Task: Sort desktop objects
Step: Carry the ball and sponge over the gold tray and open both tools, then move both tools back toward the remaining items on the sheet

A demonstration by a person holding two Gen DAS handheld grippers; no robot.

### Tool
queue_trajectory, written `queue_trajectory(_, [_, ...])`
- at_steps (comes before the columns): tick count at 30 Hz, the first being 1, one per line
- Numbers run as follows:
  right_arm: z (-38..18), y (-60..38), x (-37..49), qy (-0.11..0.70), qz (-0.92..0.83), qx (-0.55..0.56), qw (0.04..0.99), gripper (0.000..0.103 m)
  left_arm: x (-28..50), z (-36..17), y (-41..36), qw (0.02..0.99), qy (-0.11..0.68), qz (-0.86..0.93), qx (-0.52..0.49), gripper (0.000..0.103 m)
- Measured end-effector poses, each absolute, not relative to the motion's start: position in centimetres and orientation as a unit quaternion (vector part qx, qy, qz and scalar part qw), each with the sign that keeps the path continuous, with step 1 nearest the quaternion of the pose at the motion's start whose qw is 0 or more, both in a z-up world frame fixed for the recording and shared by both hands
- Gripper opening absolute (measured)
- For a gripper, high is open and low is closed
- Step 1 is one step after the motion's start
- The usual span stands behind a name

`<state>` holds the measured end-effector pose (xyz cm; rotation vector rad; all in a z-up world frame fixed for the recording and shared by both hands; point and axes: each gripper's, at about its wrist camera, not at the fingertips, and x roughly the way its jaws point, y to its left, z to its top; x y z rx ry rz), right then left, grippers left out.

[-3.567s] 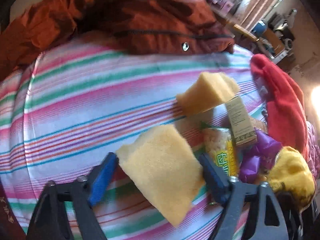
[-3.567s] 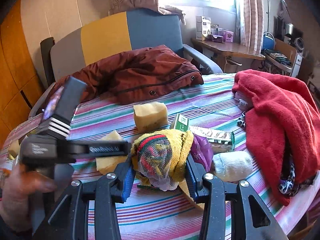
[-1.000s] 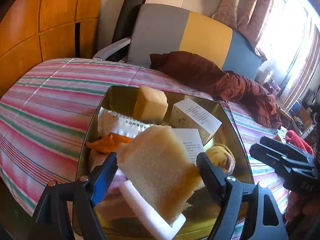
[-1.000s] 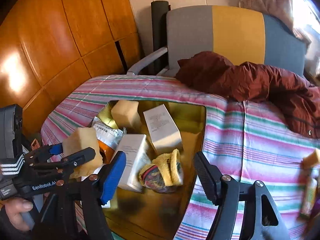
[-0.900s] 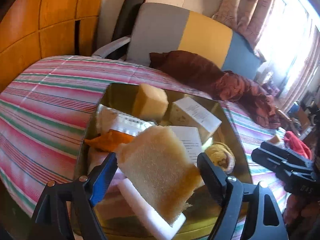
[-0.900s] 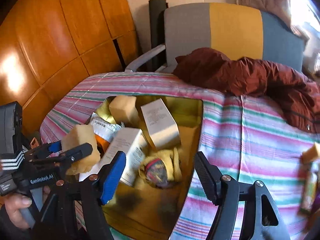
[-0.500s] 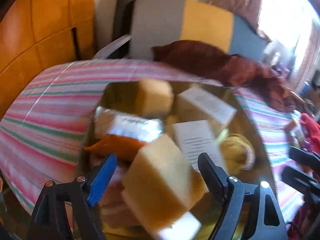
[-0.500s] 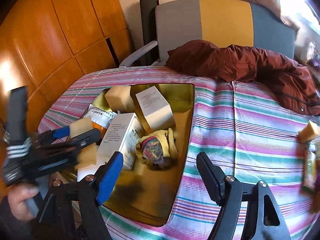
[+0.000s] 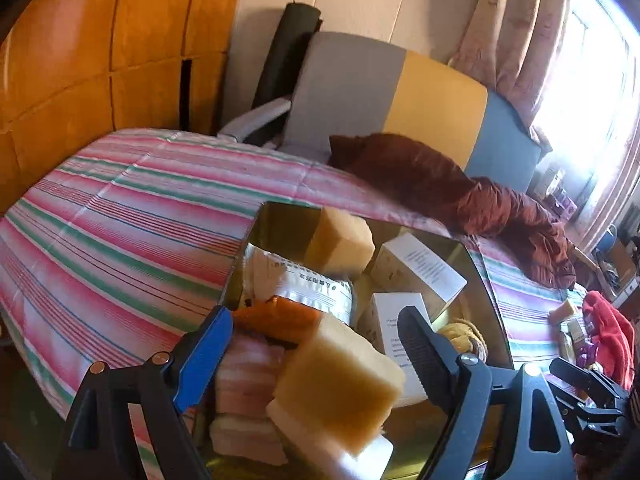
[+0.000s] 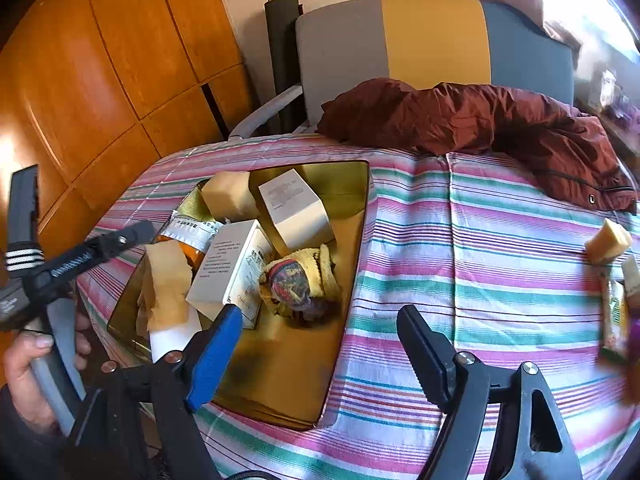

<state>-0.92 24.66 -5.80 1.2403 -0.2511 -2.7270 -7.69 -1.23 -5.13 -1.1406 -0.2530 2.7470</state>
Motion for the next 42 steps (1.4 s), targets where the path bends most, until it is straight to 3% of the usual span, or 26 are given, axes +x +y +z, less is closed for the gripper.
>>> queue_trajectory(7, [-5.5,25.0,0.0,-0.077,-0.911,0.403,0.052,0.084,-5.5,-3.3,-1.8,0.069,-0.094,0.924,-0.365,0.085])
queue_trajectory(12, [-5.0,24.9,0.7,-0.058,-0.916,0.395,0.041,0.086,-4.1,-2.5,-0.2,0.049,-0.041,0.931,-0.359,0.085])
queue_trajectory(42, [-2.5,36.4,5.0,-0.054,-0.914,0.389,-0.102,0.090,-1.1,-1.9,13.9,0.188,0.122,0.914,-0.338,0.085])
